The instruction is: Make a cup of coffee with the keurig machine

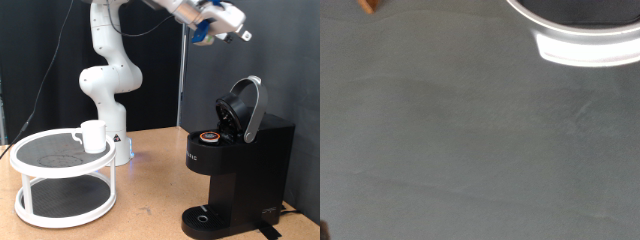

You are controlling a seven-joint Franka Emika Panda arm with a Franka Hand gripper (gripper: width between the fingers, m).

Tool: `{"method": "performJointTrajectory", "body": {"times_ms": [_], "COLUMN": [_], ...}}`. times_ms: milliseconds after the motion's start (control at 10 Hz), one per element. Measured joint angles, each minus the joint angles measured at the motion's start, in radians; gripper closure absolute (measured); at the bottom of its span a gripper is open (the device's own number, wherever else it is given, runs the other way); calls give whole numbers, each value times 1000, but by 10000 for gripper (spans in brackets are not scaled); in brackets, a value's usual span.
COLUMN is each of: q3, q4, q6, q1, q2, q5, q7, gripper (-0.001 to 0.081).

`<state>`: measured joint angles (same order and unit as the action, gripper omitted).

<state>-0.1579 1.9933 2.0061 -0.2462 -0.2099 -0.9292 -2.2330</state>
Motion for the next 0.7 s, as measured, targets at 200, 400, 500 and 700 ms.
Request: {"method": "performJointTrajectory", "body": {"times_ms": [200, 400, 500, 700], "q3": [26, 25, 25, 38], "q4": [-74, -68, -69, -75], "q6": [-31, -28, -28, -27], "q1": [-2, 0, 0, -2], "q2": [55, 54, 57, 79], "q5": [52, 45, 45, 59], "q7": [-51, -49, -50, -75], "gripper": [72, 72, 72, 72]}}
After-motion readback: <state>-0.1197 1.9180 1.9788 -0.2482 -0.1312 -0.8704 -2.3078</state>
